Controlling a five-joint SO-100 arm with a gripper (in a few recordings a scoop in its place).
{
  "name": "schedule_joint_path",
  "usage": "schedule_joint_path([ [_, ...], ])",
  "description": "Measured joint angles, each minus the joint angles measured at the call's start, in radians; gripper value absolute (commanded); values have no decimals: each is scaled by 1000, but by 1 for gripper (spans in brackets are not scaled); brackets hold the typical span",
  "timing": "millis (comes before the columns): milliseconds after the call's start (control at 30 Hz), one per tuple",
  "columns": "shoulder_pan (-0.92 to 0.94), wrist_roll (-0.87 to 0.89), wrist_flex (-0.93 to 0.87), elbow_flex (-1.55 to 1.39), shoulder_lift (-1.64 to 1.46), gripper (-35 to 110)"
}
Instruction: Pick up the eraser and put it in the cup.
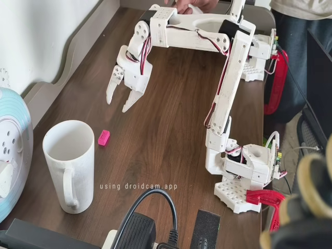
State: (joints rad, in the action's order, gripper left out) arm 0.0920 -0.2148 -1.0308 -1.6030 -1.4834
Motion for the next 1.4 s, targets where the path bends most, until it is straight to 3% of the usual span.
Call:
schedule_joint_path([
  [233,-2,0,0,173,192,20],
  [633,-38,67,-2,230,341,18],
  [800,-29,84,-2,265,383,14],
  [967,-14,80,-3,353,443,0],
  [1233,3,64,-137,462,479,0],
  [1400,-48,31,-325,770,463,0],
])
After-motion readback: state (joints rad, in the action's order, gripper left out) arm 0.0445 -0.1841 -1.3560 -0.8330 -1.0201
